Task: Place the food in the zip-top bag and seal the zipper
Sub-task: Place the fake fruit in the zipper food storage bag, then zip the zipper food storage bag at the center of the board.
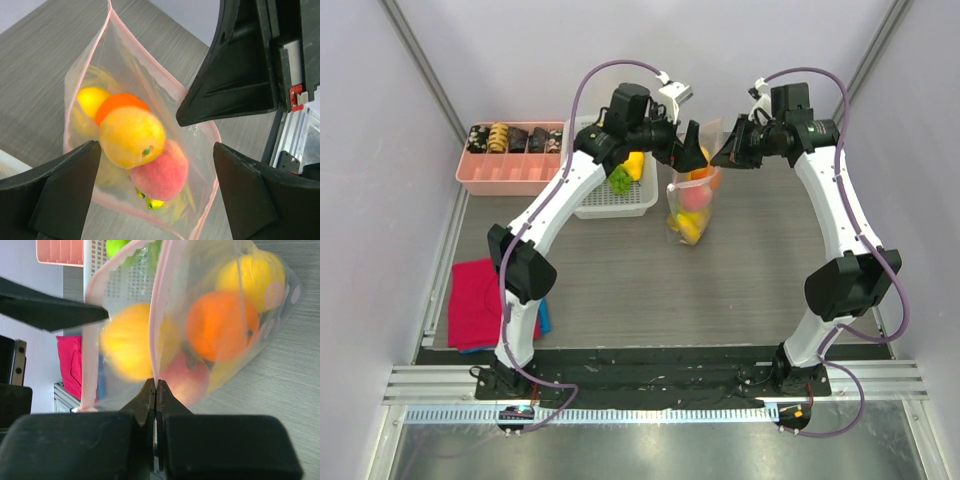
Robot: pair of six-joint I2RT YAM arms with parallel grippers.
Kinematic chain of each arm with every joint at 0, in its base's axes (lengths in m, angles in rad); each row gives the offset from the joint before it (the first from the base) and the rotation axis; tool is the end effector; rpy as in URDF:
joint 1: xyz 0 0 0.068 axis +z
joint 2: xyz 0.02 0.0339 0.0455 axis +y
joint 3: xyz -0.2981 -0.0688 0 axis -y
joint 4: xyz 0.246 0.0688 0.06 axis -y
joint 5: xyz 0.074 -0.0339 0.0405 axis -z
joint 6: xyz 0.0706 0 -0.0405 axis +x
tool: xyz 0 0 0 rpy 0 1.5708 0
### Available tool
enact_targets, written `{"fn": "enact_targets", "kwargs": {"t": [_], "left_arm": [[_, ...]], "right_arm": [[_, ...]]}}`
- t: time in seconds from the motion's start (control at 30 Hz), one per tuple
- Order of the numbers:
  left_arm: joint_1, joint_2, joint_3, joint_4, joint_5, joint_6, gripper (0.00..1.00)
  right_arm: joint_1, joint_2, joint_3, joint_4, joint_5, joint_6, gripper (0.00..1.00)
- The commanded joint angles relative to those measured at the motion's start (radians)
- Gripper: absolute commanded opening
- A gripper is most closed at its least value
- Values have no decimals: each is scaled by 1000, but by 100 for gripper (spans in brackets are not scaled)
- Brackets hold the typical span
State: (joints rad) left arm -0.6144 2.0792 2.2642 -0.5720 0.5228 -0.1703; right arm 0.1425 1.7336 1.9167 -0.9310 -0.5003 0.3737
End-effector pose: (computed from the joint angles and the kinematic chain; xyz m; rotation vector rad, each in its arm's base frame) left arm 0.4054 -0.3292 0.4271 0.7965 1.8839 -1.0151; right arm 0.3901 0.0902 0.4190 0.0107 2.3522 0.8379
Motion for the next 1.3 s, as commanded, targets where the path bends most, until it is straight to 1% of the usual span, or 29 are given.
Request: {"fn": "enact_targets", "kwargs": {"t": [0.0,0.07,0.1,0.17,0.2,0.23,0.27,0.3,0.33,0.37,0.43,0.47,0.5,0.57,0.63,0.7,0.73,0.77,0.8,0.83,0.87,0.9,0.93,1.0,1.1,1.17,1.2,1.23,1.27], "left_arm": [[-4,-53,29,-5,2,38,100],[4,-99,0,10,22,37,100],[7,-120,-58,46,28,29,100],[30,-215,-158,121,61,8,100],[44,-255,-239,247,74,-26,100],[59,-304,-403,320,95,-53,100],[97,-389,-510,399,156,-82,100],[119,-440,-602,507,192,-162,100],[136,-485,-796,696,215,-190,100],[160,-575,-883,789,218,-205,100],[166,-655,-1032,878,201,-149,100],[165,-694,-1127,879,194,-105,100],[163,-741,-1172,879,184,-74,100],[160,-761,-1241,859,177,-44,100],[159,-752,-1267,870,221,-49,100],[133,-740,-1308,941,229,-49,98],[96,-737,-1324,961,203,-37,95],[76,-729,-1335,974,182,24,94],[56,-722,-1348,998,159,52,92],[30,-697,-1353,1023,117,69,88],[25,-682,-1353,1046,105,71,85],[25,-664,-1336,1082,99,60,82],[25,-622,-1324,1092,98,49,77],[24,-596,-1303,1133,95,37,74],[22,-553,-1298,1193,40,-26,70],[22,-521,-1312,1280,40,-53,65],[22,-516,-1321,1317,40,-66,61],[16,-509,-1327,1383,40,-67,59],[13,-499,-1321,1385,36,-63,57]], "right_arm": [[5,-71,-24,40,-17,8,1],[5,-74,-31,38,-15,10,1],[6,-74,-31,40,-14,14,1],[5,-75,-33,40,-15,17,1],[5,-75,-33,43,-17,27,1],[6,-77,-35,41,-18,36,1],[5,-85,-39,44,-18,48,1],[5,-94,-50,61,-21,65,1],[5,-104,-89,75,-38,112,1],[5,-133,-120,95,-49,141,1],[5,-169,-219,165,-79,233,1],[5,-184,-249,193,-89,254,1],[5,-210,-274,239,-95,272,1],[3,-224,-312,271,-89,312,1],[0,-233,-318,293,-89,330,1],[-3,-238,-317,300,-92,352,1],[-1,-240,-317,302,-93,355,1],[-3,-241,-318,305,-101,363,1],[-3,-241,-321,307,-104,364,1],[-3,-244,-323,307,-107,367,1],[-1,-246,-326,307,-109,367,1],[-3,-247,-328,308,-109,366,1],[-3,-255,-331,308,-107,366,1],[-3,-269,-337,307,-104,363,1],[-3,-292,-354,307,-103,363,1],[-1,-305,-361,307,-103,361,1],[-3,-309,-369,308,-103,361,1],[-3,-312,-370,307,-103,352,1],[-3,-313,-372,304,-103,352,1]]}}
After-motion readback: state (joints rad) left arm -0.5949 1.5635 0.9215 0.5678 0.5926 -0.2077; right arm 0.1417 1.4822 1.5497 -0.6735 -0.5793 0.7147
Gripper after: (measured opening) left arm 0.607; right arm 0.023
